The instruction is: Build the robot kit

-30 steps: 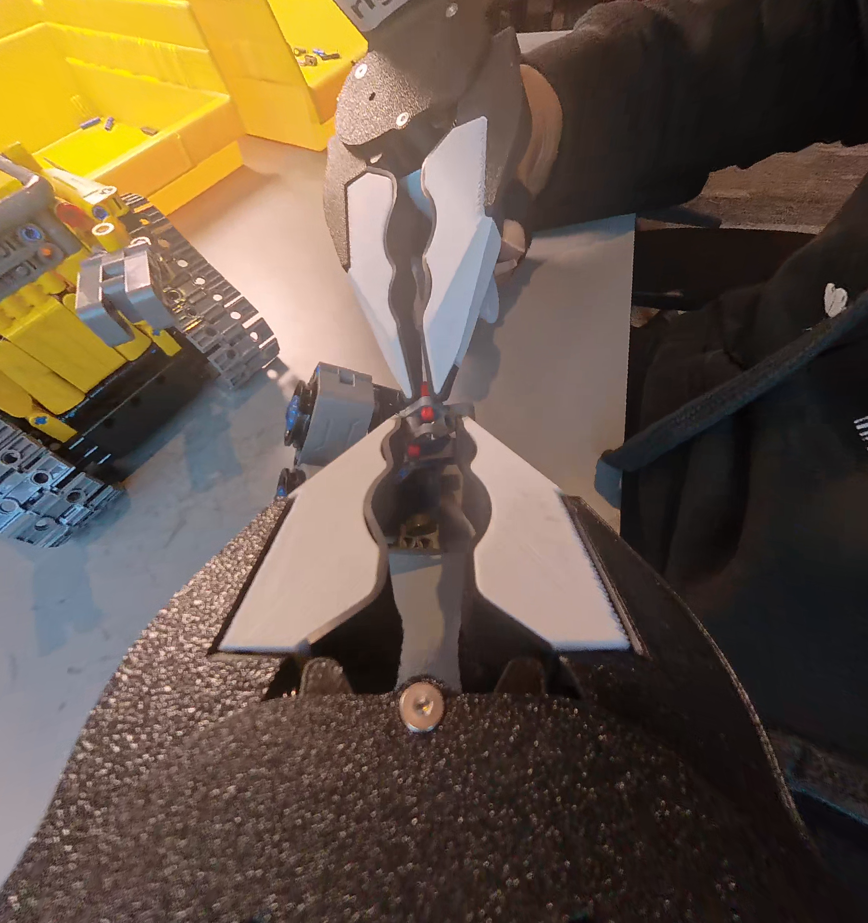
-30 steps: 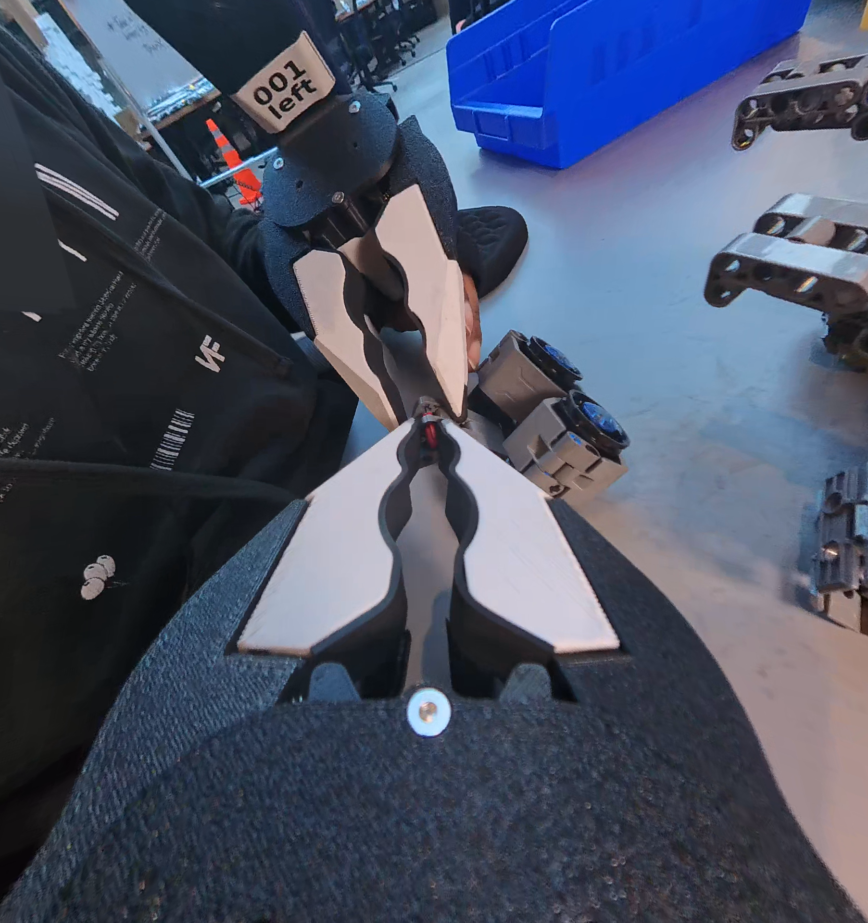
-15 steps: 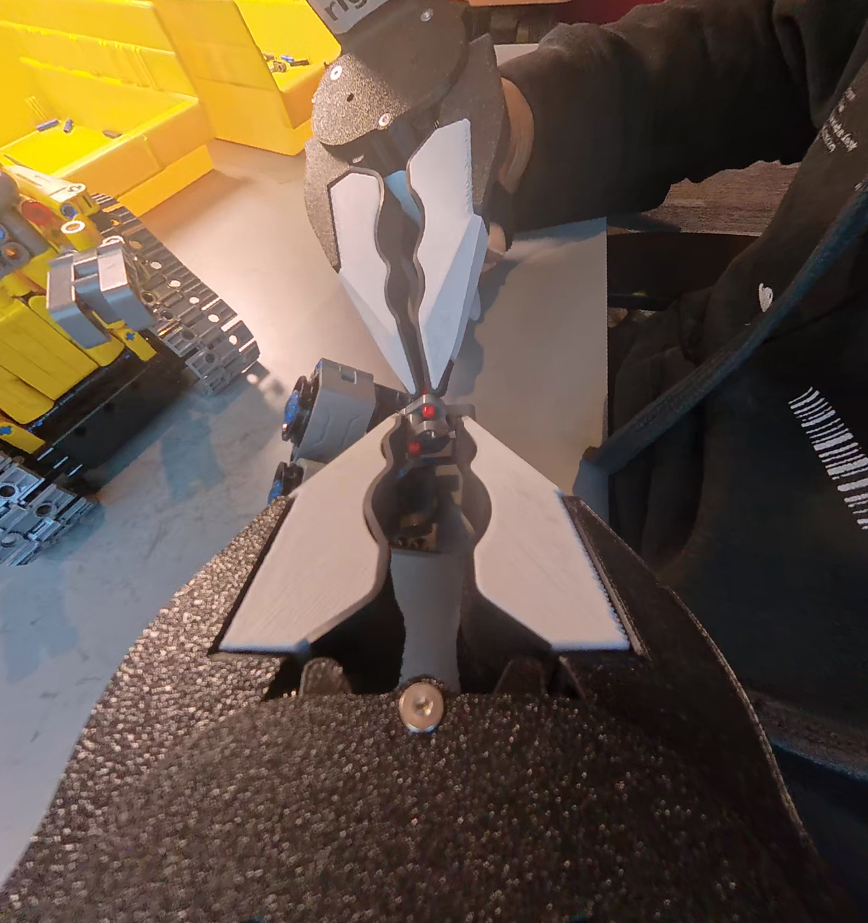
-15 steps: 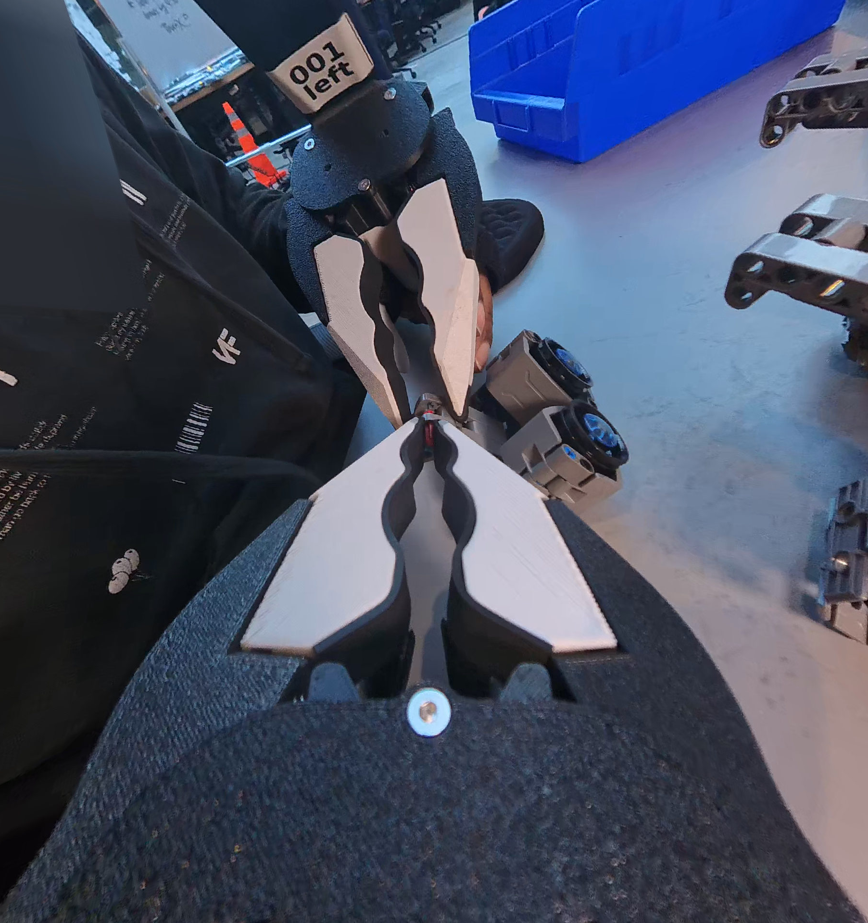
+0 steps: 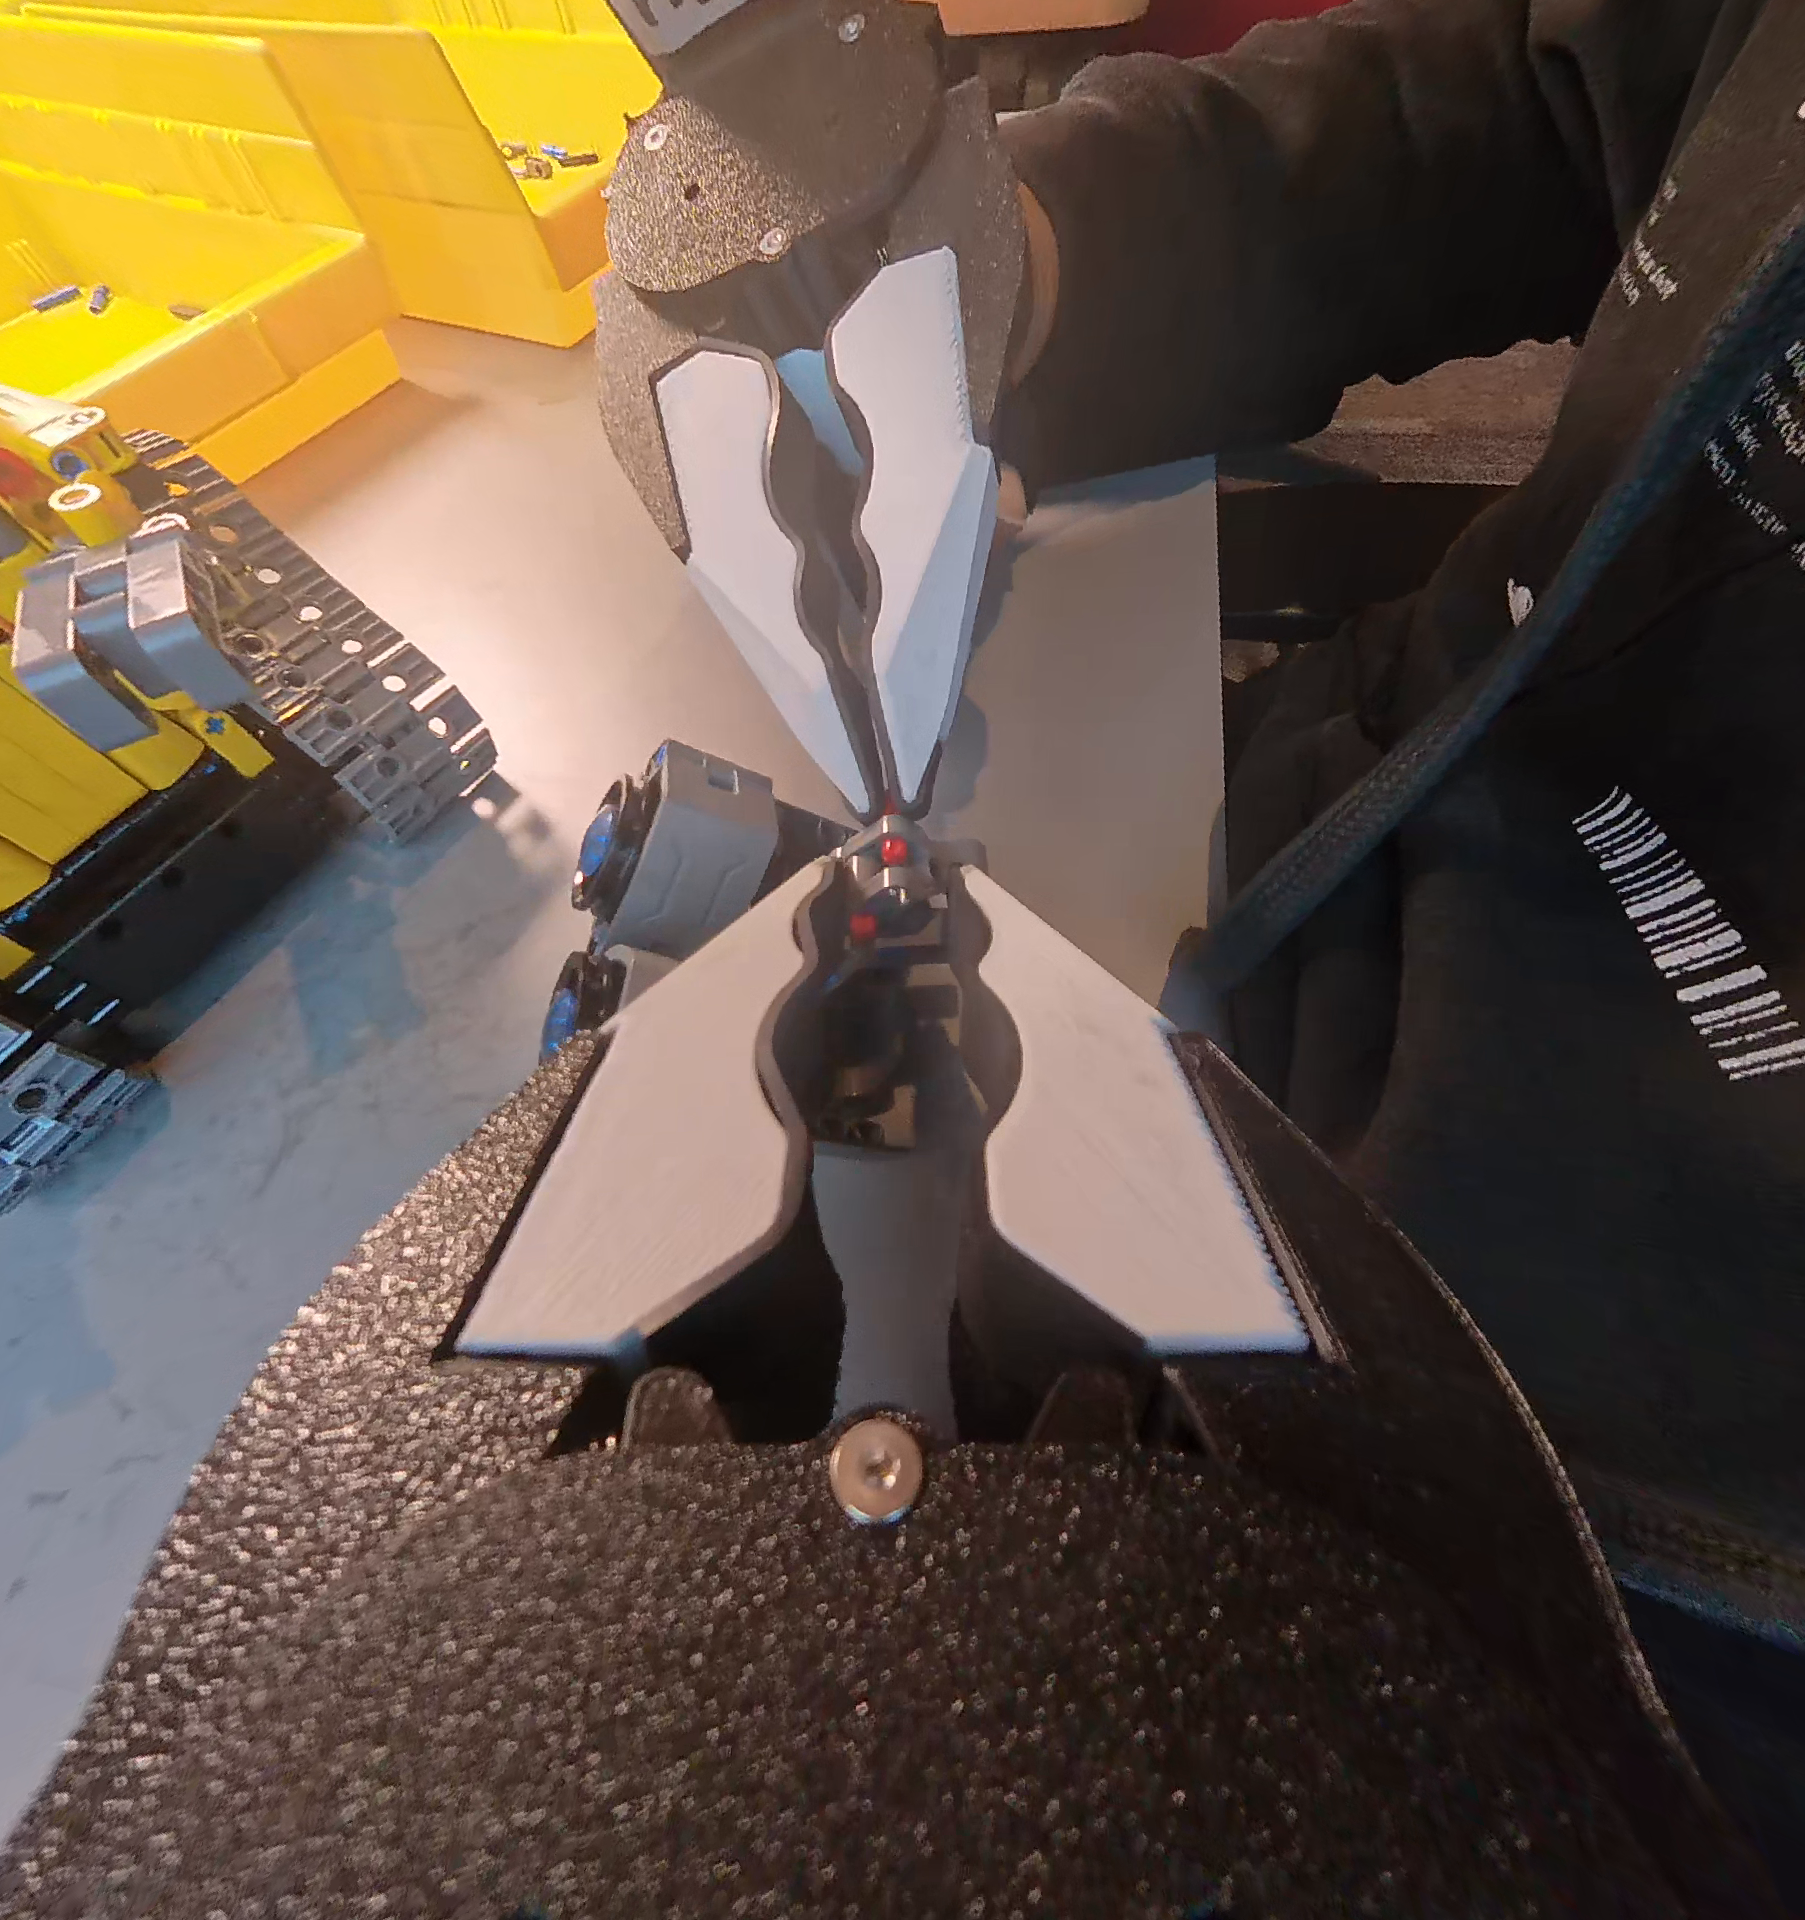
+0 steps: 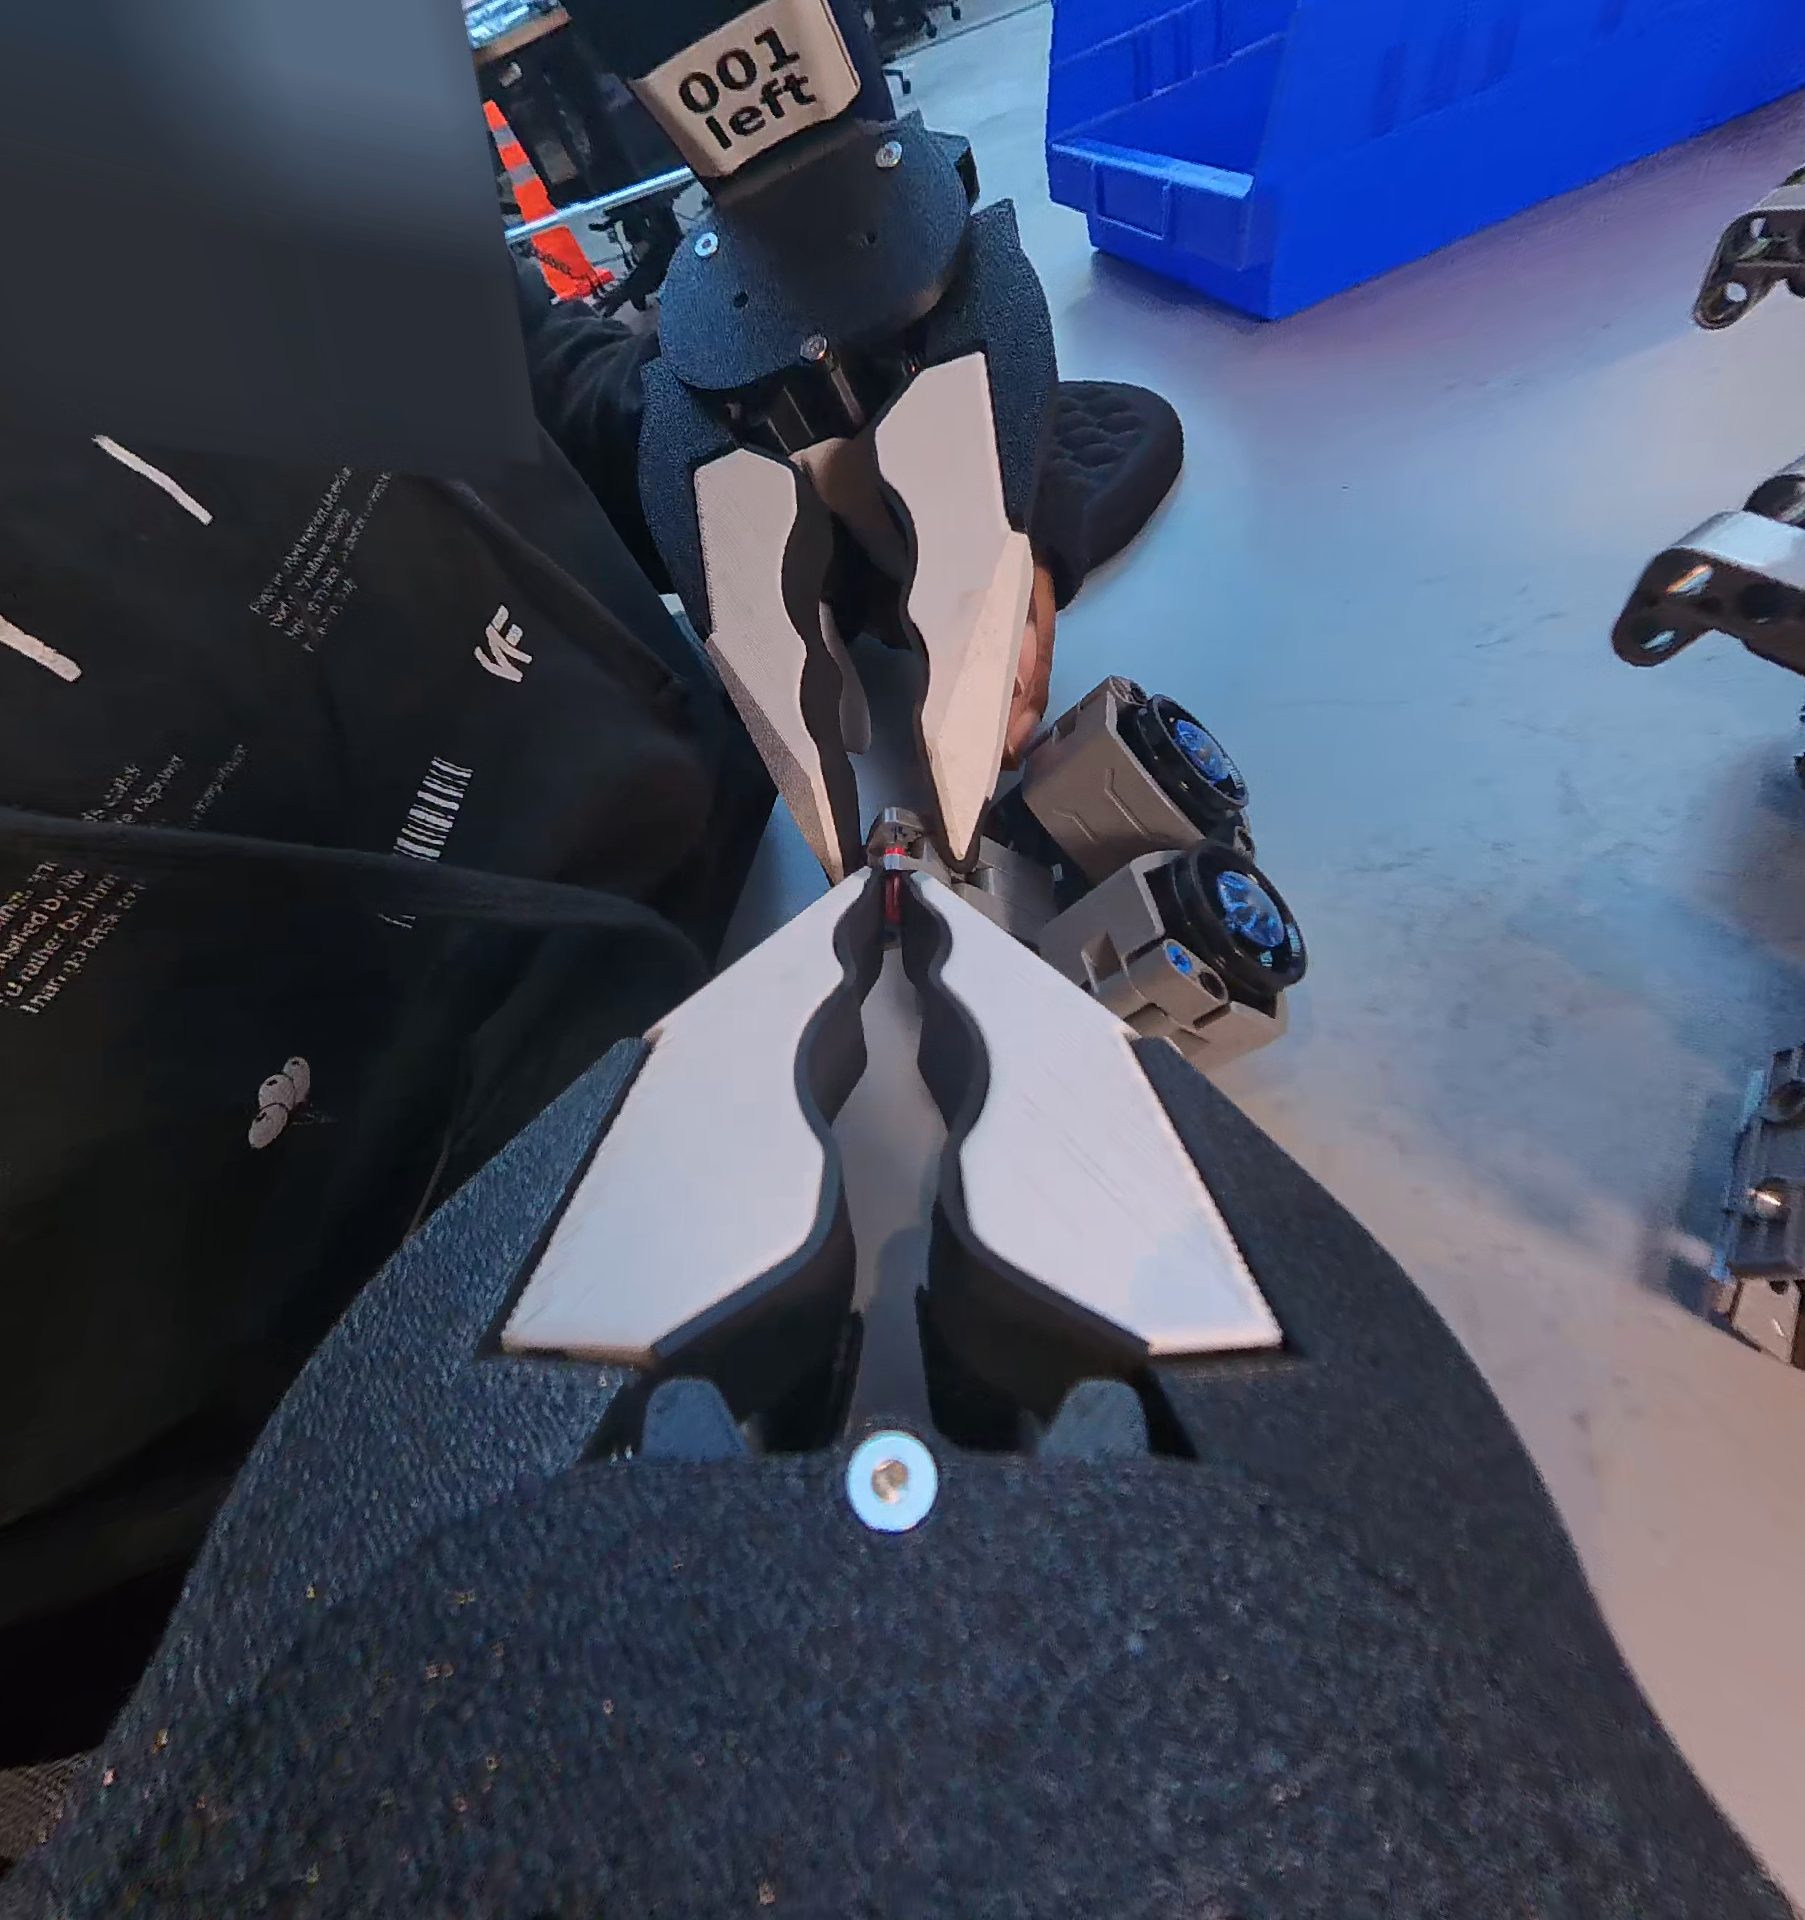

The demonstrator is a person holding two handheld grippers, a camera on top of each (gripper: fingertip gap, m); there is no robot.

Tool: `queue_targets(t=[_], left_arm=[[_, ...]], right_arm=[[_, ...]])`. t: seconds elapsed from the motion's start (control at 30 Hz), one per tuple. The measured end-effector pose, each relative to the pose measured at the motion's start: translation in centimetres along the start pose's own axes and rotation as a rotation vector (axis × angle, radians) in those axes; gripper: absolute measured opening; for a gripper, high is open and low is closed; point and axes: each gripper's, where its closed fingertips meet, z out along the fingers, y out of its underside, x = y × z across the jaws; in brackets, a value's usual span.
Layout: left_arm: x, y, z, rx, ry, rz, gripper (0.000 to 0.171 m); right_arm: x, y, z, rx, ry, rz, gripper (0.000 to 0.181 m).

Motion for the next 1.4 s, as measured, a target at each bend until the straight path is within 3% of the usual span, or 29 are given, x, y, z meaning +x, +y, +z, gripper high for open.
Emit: queue_targets(t=[0.6,0.73,0.93,1.4], left_arm=[[0.24,-0.04,0.03,0.006,0.007,0.006,0.019],[0.17,-0.09,-0.12,0.012,0.006,0.001,0.018],[0.21,-0.11,-0.15,0.012,0.007,0.001,0.019],[0.34,-0.01,-0.2,0.004,0.017,0.002,0.018]], right_arm=[[-0.27,0.11,-0.19,0.0,0.002,-0.02,0.002],[-0.57,0.15,-0.06,-0.007,0.004,-0.049,0.013],[-0.13,0.06,0.14,-0.009,0.033,-0.056,0.004],[-0.21,0.33,0.09,-0.022,0.021,-0.052,0.002]])
